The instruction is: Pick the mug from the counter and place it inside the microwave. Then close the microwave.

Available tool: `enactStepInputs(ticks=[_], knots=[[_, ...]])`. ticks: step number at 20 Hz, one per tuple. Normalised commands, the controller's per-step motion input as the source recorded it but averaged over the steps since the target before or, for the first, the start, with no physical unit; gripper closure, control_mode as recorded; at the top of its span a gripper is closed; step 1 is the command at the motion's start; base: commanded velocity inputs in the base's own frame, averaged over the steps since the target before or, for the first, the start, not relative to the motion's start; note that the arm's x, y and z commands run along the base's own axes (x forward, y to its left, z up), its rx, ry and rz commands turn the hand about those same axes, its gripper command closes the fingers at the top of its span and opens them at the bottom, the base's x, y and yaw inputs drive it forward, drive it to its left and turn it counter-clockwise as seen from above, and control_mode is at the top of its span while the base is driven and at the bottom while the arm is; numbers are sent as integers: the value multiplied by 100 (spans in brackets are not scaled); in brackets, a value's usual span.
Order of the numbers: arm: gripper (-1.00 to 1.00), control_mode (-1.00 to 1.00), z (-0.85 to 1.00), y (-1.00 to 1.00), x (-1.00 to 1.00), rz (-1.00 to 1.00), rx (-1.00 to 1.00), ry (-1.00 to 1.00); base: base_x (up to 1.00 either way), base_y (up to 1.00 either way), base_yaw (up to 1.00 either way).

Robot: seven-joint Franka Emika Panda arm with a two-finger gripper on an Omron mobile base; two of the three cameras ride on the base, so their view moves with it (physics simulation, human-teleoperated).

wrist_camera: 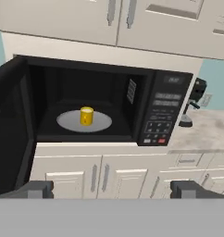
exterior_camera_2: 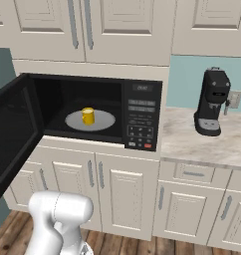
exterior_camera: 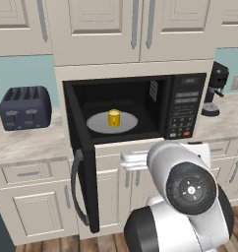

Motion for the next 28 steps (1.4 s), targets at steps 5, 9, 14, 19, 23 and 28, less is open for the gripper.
enactStepInputs(ticks=[5, 9, 14, 19, 23, 28], knots=[[-100, -100, -5, 3, -2, -16, 0, -8, 0, 0, 0], [-100, -100, 0, 0, -33, -19, 0, -1, 0, 0, 0], [-100, -100, 0, 0, -57, -14, 0, 0, 0, 0, 0], [-100, -100, 0, 0, -64, -4, 0, -8, 0, 0, 0], [-100, -100, 0, 26, -30, 0, 0, -6, 0, 0, 0], [-100, -100, -12, 71, -4, -5, -3, -3, 0, 0, 0]])
